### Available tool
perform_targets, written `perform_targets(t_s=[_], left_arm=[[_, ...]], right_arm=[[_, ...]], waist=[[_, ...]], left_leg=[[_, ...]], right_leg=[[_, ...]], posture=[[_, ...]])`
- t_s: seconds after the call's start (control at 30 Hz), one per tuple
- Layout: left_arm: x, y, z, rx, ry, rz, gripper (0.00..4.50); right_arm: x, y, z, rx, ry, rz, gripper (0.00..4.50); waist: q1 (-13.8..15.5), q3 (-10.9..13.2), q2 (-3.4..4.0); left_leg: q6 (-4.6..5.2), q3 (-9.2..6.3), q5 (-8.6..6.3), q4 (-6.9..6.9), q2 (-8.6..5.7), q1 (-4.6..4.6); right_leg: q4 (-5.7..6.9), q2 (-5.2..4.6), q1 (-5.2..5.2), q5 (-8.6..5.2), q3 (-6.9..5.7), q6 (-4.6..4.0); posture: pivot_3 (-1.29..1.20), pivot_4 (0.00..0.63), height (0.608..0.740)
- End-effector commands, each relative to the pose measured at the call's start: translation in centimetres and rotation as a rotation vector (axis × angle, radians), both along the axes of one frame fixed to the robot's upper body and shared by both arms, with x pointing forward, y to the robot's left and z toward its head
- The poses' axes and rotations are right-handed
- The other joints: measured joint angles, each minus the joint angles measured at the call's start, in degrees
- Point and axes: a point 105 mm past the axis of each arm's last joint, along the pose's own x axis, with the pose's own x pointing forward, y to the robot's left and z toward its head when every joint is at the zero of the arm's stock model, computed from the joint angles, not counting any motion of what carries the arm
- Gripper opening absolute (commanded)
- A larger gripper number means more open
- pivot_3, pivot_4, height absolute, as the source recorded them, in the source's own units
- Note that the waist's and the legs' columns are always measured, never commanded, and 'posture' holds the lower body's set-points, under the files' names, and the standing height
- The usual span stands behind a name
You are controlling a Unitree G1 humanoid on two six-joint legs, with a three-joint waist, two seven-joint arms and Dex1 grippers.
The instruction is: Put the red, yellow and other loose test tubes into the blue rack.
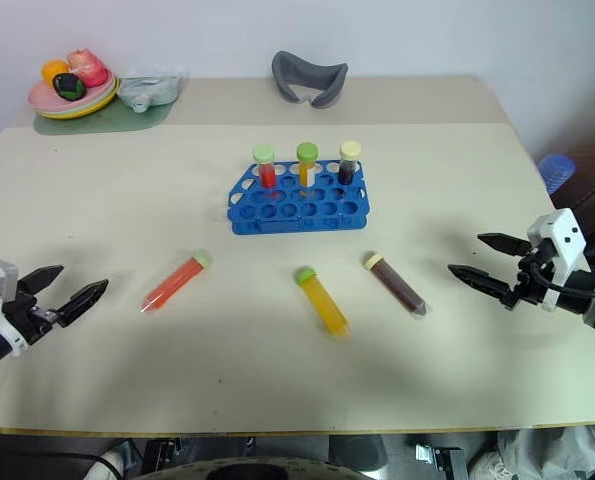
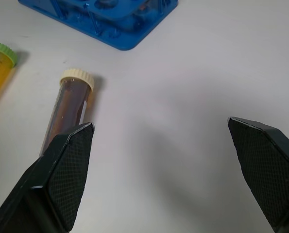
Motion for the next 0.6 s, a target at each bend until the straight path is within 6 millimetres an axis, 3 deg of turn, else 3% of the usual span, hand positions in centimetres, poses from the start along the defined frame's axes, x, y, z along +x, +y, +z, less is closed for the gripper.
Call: perform_targets(t_s=[0.03, 0.4, 0.6], left_arm=[[0.2, -0.1, 0.9, 0.021, -0.045, -0.008, 4.45], [1.6, -1.3, 1.9, 0.015, -0.100, -0.057, 4.45], [3.3, -5.6, 2.9, -0.011, -0.132, -0.224, 4.45]], right_arm=[[0.2, 0.0, 0.9, -0.022, -0.030, 0.004, 4.50], [0.7, 0.8, 1.7, -0.051, -0.049, -0.001, 4.50], [0.4, 1.8, 2.5, -0.061, -0.069, -0.001, 4.50]], waist=[[0.0, 0.0, 0.00], [0.0, 0.0, 0.00], [0.2, 0.0, 0.01]], left_leg=[[0.00, 0.00, 0.00, 0.00, 0.00, 0.00], [0.01, 0.00, -0.01, 0.07, 0.00, 0.01], [0.01, -0.01, -0.01, 0.11, 0.00, 0.01]], right_leg=[[0.00, 0.00, 0.00, 0.00, 0.00, 0.00], [0.11, 0.00, 0.00, 0.00, 0.00, 0.00], [0.13, 0.00, 0.02, 0.01, 0.00, 0.01]], posture=[[0.00, 0.150, 0.740], [0.00, 0.150, 0.740], [0.00, 0.150, 0.740]])
